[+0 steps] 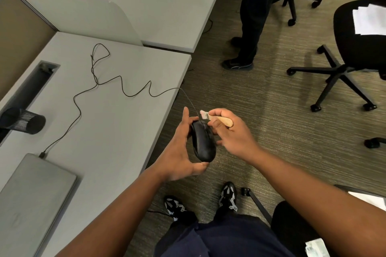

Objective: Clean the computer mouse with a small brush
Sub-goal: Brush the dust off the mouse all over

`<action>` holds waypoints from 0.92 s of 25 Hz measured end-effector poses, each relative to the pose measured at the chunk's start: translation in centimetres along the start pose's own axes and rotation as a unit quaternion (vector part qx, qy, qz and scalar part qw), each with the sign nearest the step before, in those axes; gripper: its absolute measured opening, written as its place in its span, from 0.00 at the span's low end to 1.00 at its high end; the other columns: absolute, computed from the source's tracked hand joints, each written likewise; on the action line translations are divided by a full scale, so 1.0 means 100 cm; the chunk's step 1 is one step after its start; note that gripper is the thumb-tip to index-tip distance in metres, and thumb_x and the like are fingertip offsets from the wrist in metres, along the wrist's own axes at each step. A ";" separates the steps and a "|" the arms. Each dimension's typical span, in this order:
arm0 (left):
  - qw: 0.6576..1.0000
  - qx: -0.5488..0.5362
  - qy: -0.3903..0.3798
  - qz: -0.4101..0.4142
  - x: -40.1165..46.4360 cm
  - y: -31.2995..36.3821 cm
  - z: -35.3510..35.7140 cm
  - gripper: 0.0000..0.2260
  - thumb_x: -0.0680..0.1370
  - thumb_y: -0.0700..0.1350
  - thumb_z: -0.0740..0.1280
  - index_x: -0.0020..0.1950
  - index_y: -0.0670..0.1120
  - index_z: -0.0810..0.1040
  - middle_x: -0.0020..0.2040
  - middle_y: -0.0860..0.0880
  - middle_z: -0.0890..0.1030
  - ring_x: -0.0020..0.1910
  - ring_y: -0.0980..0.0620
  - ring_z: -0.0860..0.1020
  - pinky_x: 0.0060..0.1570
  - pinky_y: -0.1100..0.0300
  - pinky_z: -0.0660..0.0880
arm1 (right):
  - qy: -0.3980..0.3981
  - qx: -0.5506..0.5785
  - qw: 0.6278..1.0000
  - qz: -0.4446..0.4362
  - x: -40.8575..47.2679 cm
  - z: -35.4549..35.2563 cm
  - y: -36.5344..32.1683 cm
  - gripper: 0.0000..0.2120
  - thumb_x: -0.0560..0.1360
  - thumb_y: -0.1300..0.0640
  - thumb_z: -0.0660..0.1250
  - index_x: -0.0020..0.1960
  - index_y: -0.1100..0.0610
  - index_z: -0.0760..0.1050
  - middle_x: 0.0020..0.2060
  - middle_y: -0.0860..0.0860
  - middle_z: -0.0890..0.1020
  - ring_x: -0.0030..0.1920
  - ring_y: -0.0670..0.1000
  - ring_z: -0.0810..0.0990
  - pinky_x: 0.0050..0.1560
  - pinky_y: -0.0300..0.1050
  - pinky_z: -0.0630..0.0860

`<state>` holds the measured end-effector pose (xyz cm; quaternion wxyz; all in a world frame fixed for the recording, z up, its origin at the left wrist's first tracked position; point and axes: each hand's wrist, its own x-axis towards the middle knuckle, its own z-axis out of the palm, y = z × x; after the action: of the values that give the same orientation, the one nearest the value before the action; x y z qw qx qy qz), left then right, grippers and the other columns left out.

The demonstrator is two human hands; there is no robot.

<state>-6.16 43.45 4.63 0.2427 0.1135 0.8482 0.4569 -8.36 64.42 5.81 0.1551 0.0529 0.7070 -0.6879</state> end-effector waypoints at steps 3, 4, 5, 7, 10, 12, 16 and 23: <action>1.000 0.004 -0.001 -0.002 -0.001 -0.001 -0.002 0.65 0.67 0.53 0.83 0.85 0.63 0.35 0.83 0.64 0.56 0.80 0.68 0.60 0.76 0.72 0.60 | 0.006 0.017 1.000 -0.005 -0.002 0.002 -0.001 0.12 0.85 0.54 0.66 0.52 0.35 0.79 0.51 0.54 0.85 0.47 0.49 0.85 0.38 0.42 0.84; 1.000 0.008 -0.001 -0.001 -0.001 -0.001 -0.002 0.64 0.66 0.54 0.83 0.86 0.62 0.38 0.82 0.63 0.56 0.79 0.68 0.61 0.76 0.71 0.61 | 0.007 0.017 1.000 -0.007 -0.002 0.002 0.000 0.12 0.85 0.54 0.66 0.52 0.35 0.79 0.51 0.55 0.85 0.48 0.53 0.86 0.39 0.46 0.86; 1.000 0.014 0.001 0.002 -0.001 0.000 -0.003 0.63 0.65 0.55 0.83 0.87 0.60 0.41 0.82 0.62 0.56 0.79 0.69 0.61 0.77 0.69 0.62 | 0.007 0.014 1.000 -0.008 -0.002 0.002 0.001 0.12 0.85 0.54 0.66 0.53 0.35 0.79 0.51 0.56 0.85 0.49 0.57 0.86 0.41 0.50 0.87; 1.000 0.027 0.005 0.005 0.001 0.002 -0.004 0.61 0.65 0.56 0.84 0.88 0.56 0.47 0.81 0.62 0.57 0.78 0.68 0.62 0.79 0.64 0.65 | 0.008 0.004 1.000 -0.011 -0.001 0.002 0.002 0.11 0.85 0.54 0.66 0.55 0.37 0.80 0.52 0.58 0.85 0.52 0.61 0.85 0.43 0.52 0.87; 0.999 0.037 0.016 0.006 0.003 0.004 -0.007 0.59 0.66 0.53 0.86 0.87 0.54 0.51 0.80 0.61 0.60 0.77 0.68 0.63 0.78 0.61 0.66 | 0.019 0.014 1.000 -0.014 -0.001 0.002 0.000 0.11 0.85 0.55 0.66 0.55 0.37 0.80 0.51 0.55 0.85 0.52 0.60 0.85 0.40 0.45 0.85; 0.999 0.044 0.019 0.006 0.003 0.005 -0.008 0.59 0.67 0.51 0.87 0.88 0.53 0.52 0.80 0.61 0.61 0.77 0.68 0.64 0.78 0.62 0.66 | 0.027 0.016 0.999 -0.009 -0.001 0.000 -0.003 0.13 0.84 0.55 0.67 0.52 0.35 0.80 0.50 0.52 0.86 0.53 0.59 0.86 0.40 0.45 0.85; 0.999 0.044 0.023 0.004 0.003 0.003 -0.010 0.58 0.68 0.49 0.86 0.88 0.53 0.52 0.77 0.69 0.61 0.75 0.73 0.63 0.75 0.71 0.65 | 0.058 -0.026 0.997 -0.034 0.003 -0.007 -0.005 0.09 0.84 0.53 0.68 0.56 0.39 0.82 0.48 0.57 0.87 0.52 0.65 0.84 0.42 0.61 0.84; 0.999 0.023 0.028 0.001 0.002 0.005 -0.013 0.57 0.66 0.54 0.84 0.87 0.52 0.54 0.80 0.63 0.61 0.77 0.69 0.62 0.77 0.67 0.65 | 0.079 0.036 0.995 -0.041 0.013 -0.029 -0.017 0.13 0.85 0.56 0.64 0.47 0.58 0.85 0.31 0.53 0.85 0.28 0.47 0.79 0.26 0.35 0.72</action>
<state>-7.01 42.86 5.58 0.2160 0.1073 0.8649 0.4402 -10.53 67.03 7.06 0.0682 0.0833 0.6933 -0.7126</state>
